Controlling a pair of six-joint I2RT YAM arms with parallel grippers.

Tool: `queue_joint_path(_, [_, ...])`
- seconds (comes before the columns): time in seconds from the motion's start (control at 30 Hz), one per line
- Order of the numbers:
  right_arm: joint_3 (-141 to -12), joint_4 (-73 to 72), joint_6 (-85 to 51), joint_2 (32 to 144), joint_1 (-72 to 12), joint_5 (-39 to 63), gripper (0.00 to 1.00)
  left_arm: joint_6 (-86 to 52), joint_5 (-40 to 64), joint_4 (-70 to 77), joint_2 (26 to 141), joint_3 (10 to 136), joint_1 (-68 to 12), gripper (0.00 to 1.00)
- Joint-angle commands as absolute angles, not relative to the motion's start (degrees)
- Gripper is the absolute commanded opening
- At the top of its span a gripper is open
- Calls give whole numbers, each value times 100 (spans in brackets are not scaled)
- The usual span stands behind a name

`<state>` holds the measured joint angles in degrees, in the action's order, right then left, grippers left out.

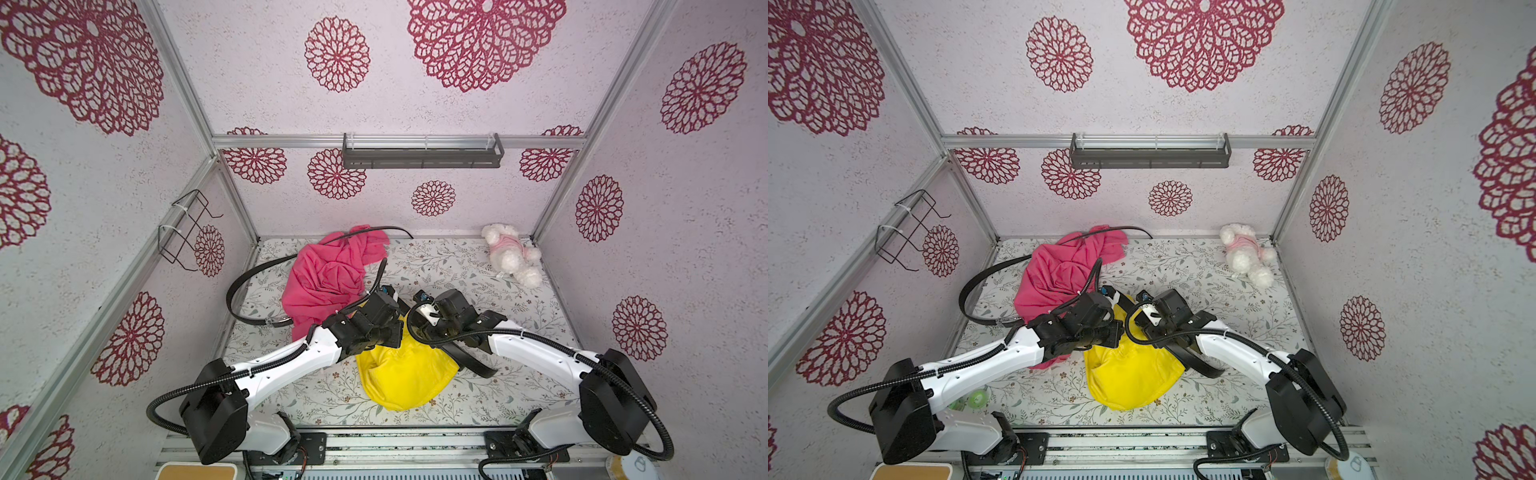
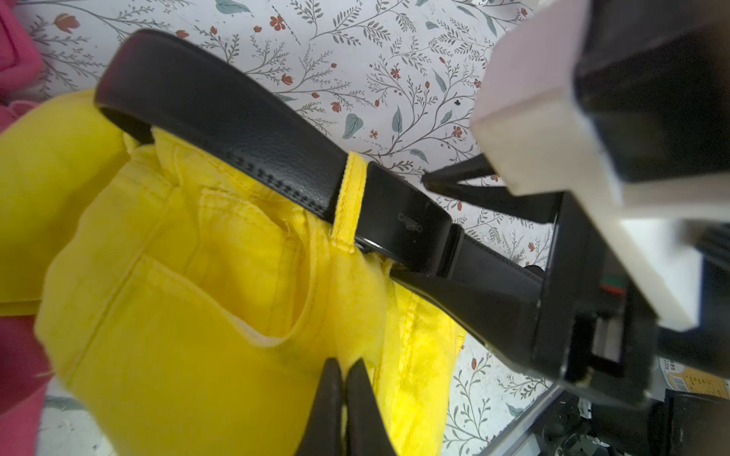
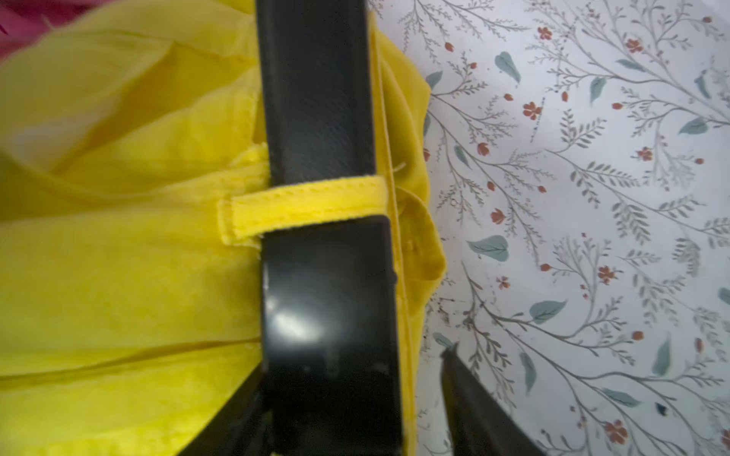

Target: Remove the belt from the trousers

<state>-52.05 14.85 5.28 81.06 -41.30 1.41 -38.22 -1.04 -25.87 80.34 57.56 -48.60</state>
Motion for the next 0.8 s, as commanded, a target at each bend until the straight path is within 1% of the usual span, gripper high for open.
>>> queue_joint_path(0.0, [-5357, 1251, 749, 8146, -4131, 334, 45, -3886, -229, -2622, 7804, 5665, -4939, 0])
queue_joint_path(0.1, [-5362, 1413, 782, 8021, -4131, 399, 34, -3888, -672, -2869, 7780, 5587, -4910, 0])
queue_joint_path(0.17, [-5395, 1601, 741, 7797, -4131, 436, 24, -3980, -939, -3194, 7902, 5539, -4751, 0])
queue_joint_path(0.2, [-5396, 1677, 711, 7665, -4131, 451, 23, -4026, -995, -3353, 7980, 5535, -4657, 3])
queue_joint_path(0.23, [-5395, 1768, 678, 7501, -4129, 486, 22, -4055, -1040, -3429, 8021, 5529, -4574, 28])
queue_joint_path(0.27, [-5396, 1839, 638, 7324, -4123, 522, 21, -4043, -1106, -3430, 7997, 5524, -4551, 56])
queue_joint_path(0.3, [-5405, 1907, 618, 7191, -4122, 564, 21, -4041, -1164, -3371, 7933, 5528, -4565, 74])
queue_joint_path(0.33, [-5426, 2003, 607, 7054, -4122, 601, 21, -4039, -1185, -3289, 7818, 5553, -4578, 88])
queue_joint_path(0.37, [-5469, 2099, 592, 6932, -4122, 654, 20, -4045, -1214, -3202, 7714, 5595, -4599, 96])
queue_joint_path(0.4, [-5511, 2203, 598, 6856, -4122, 669, 19, -3978, -1252, -3119, 7638, 5659, -4648, 100])
queue_joint_path(0.43, [-5564, 2310, 608, 6785, -4122, 683, 19, -3890, -1331, -3043, 7562, 5733, -4737, 98])
queue_joint_path(0.57, [-5826, 2678, 706, 6641, -4113, 710, 18, -3508, -1395, -2801, 7530, 6018, -5079, 97])
queue_joint_path(0.7, [-6074, 2880, 791, 6579, -4091, 731, 17, -3456, -1177, -2498, 7753, 5982, -5150, 97])
queue_joint_path(0.77, [-6155, 2917, 807, 6519, -4070, 755, 17, -3440, -1236, -2382, 7938, 5917, -5150, 97])
